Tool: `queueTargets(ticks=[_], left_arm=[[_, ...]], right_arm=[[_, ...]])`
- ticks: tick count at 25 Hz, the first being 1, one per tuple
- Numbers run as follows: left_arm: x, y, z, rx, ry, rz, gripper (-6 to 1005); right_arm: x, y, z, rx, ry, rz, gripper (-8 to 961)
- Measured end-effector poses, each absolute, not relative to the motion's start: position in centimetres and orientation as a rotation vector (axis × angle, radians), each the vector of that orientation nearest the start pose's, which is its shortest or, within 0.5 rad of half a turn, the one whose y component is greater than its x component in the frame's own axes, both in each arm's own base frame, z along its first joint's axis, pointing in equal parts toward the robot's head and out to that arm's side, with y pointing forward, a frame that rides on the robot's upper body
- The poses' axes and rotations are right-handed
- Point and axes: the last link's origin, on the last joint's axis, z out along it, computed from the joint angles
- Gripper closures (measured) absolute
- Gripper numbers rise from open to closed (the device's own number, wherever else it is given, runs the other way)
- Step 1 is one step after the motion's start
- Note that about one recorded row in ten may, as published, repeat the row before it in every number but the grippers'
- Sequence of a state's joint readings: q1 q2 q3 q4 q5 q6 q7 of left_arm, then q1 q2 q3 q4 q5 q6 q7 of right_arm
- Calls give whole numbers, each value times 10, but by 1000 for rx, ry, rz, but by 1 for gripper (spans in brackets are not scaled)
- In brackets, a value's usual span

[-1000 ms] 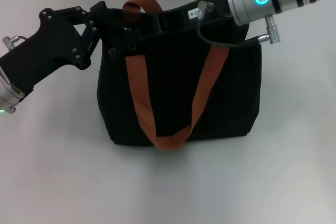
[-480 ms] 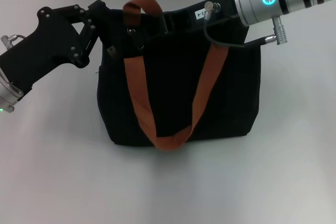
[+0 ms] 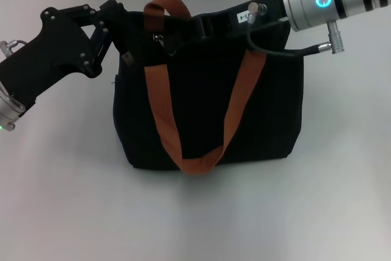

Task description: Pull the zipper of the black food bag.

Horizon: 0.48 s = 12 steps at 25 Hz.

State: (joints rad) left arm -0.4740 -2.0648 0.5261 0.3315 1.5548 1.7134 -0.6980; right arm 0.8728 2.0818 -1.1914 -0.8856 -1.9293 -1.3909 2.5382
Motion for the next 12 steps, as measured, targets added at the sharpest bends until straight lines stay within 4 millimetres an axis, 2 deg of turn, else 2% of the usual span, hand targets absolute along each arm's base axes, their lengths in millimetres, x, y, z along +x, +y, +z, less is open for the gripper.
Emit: queueTargets(ticks=[12], left_arm=[[-263,310,20,-2186,-108,-1154,974]], right_arm=[[93,389,-27,-2802,1378,459,953]])
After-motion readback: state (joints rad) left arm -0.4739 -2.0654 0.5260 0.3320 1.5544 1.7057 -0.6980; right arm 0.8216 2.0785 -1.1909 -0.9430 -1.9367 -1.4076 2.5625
